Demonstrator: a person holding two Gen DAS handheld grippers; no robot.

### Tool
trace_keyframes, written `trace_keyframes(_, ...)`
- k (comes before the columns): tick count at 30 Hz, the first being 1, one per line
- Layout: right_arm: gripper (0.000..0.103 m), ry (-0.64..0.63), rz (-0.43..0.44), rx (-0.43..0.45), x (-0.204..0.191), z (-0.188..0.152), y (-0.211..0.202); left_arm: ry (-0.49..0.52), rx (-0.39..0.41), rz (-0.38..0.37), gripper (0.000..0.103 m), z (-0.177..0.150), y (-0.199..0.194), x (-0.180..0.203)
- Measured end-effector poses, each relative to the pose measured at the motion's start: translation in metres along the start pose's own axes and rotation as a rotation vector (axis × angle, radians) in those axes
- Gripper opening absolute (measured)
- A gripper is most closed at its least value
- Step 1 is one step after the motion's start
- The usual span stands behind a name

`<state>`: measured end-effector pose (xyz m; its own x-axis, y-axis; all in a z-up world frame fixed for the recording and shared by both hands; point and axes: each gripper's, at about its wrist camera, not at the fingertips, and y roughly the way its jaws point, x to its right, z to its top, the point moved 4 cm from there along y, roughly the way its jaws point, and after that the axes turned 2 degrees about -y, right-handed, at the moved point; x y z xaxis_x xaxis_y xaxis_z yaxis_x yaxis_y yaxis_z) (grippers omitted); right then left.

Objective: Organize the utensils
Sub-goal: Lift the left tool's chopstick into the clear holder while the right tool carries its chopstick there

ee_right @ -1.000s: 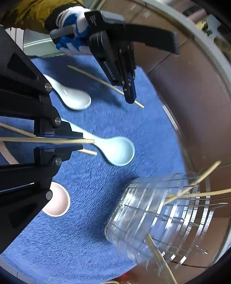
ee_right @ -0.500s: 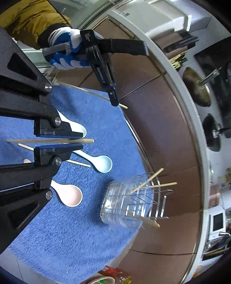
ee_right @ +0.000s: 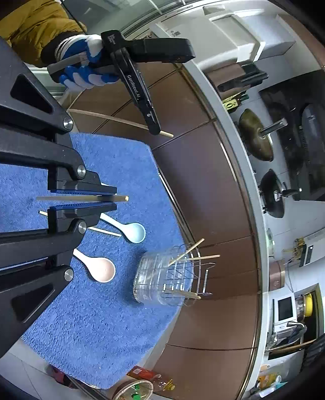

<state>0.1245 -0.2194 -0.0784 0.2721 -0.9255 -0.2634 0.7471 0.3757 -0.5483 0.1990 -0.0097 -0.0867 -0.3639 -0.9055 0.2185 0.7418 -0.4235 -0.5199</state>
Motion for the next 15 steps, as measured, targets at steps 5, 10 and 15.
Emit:
trace_keyframes(5, 0.006, -0.001, 0.006, 0.043, 0.000, 0.002, -0.019, -0.017, 0.041, -0.030, 0.005, 0.001, -0.019, 0.008)
trace_keyframes(10, 0.006, 0.003, 0.004, 0.091, 0.006, 0.012, -0.033, -0.011, 0.036, -0.047, 0.005, 0.002, -0.019, 0.022)
trace_keyframes(15, 0.006, -0.009, -0.006, 0.148, 0.015, 0.038, -0.043, -0.017, 0.034, -0.065, 0.005, 0.016, -0.008, 0.036)
